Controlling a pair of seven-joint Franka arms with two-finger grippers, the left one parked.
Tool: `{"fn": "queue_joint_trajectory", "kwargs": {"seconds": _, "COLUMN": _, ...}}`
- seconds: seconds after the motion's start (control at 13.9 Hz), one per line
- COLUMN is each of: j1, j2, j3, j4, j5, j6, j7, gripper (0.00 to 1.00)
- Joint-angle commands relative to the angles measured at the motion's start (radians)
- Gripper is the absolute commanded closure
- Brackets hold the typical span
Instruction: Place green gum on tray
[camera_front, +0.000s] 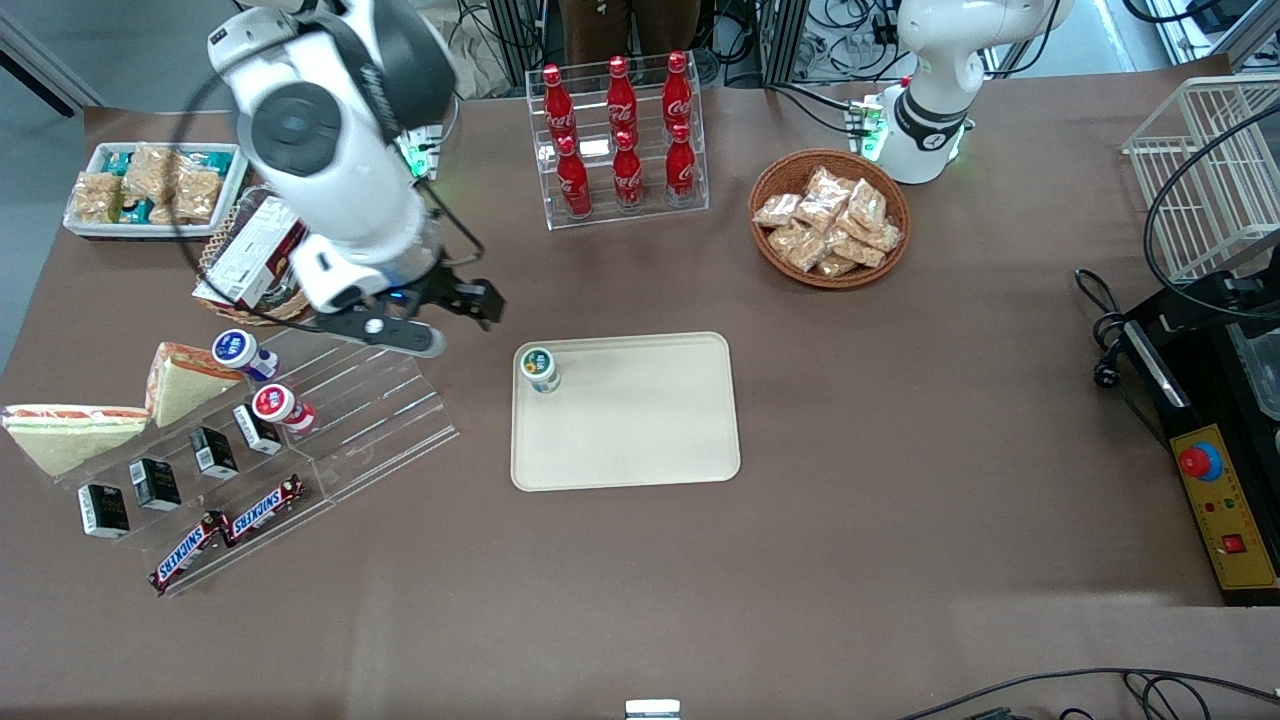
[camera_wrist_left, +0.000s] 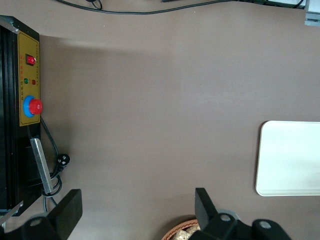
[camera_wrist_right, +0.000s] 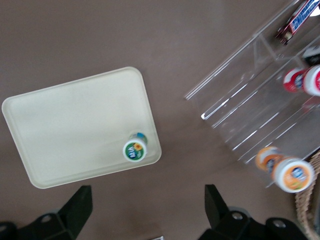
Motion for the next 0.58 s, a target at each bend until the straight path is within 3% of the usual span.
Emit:
{"fn": "queue_joint_trajectory", "kwargs": {"seconds": 0.0, "j1": -0.163, "j2": -0.067, "j3": 0.013, "j4": 0.015, "j5": 0.013, "j6": -0.048, "j7": -0.263, "gripper": 0.0}}
{"fn": "queue_joint_trajectory", "kwargs": {"seconds": 0.36, "j1": -0.469, "j2": -0.116, "j3": 0.011, "j4": 0.018, "j5": 0.013, "j6": -0.059, "j7": -0.727, "gripper": 0.0}}
{"fn": "queue_joint_trajectory", "kwargs": {"seconds": 0.5, "j1": -0.536, "j2": -0.105, "j3": -0.01, "j4": 0.019, "j5": 0.02, "j6": -0.047, "j7": -0.861, "gripper": 0.0}}
